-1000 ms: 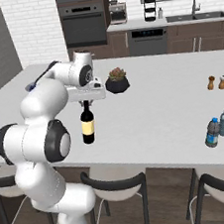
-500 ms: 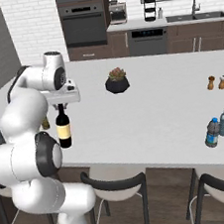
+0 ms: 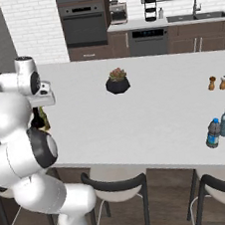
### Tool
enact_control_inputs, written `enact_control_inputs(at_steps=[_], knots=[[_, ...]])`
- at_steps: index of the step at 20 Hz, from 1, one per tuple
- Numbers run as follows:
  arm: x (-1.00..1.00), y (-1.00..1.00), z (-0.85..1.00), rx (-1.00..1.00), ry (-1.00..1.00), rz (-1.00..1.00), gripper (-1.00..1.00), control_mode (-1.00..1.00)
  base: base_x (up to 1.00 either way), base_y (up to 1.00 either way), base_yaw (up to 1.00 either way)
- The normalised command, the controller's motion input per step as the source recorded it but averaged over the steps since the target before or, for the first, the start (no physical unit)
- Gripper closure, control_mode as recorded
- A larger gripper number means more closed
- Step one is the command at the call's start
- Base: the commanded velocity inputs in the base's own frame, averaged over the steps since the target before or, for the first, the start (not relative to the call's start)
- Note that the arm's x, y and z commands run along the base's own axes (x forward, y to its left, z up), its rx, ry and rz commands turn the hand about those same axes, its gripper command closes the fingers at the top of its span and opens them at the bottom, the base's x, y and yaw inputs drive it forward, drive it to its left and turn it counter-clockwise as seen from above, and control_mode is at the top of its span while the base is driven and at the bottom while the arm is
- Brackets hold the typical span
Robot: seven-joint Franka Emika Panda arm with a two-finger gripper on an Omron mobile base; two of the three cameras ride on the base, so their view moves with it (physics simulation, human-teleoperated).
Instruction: Move the plastic bottles in the middle to the plastics group, and the glass bottles in the middle to the glass group.
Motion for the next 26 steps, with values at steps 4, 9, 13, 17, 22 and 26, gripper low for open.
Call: enact_control_inputs(at_steps=[4, 9, 13, 17, 22, 26], knots=[[0.06, 0.97, -0.04, 0.03, -0.02, 0.0, 1.0, -1.0, 0.0, 0.0, 0.0], [0.27, 0.75, -0.04, 0.01, -0.07, 0.0, 1.0, -1.0, 0.0, 0.0, 0.0], [0.34, 0.47, -0.16, 0.0, -0.01, -0.01, 1.0, -1.0, 0.0, 0.0, 0.0], [0.37, 0.29, -0.33, 0.0, 0.0, -0.09, 1.0, -1.0, 0.0, 0.0, 0.0], [0.31, 0.23, -0.31, 0.0, -0.01, -0.08, 1.0, -1.0, 0.0, 0.0, 0.0], [0.18, 0.2, -0.31, 0.0, -0.04, -0.08, 1.0, -1.0, 0.0, 0.0, 0.0]])
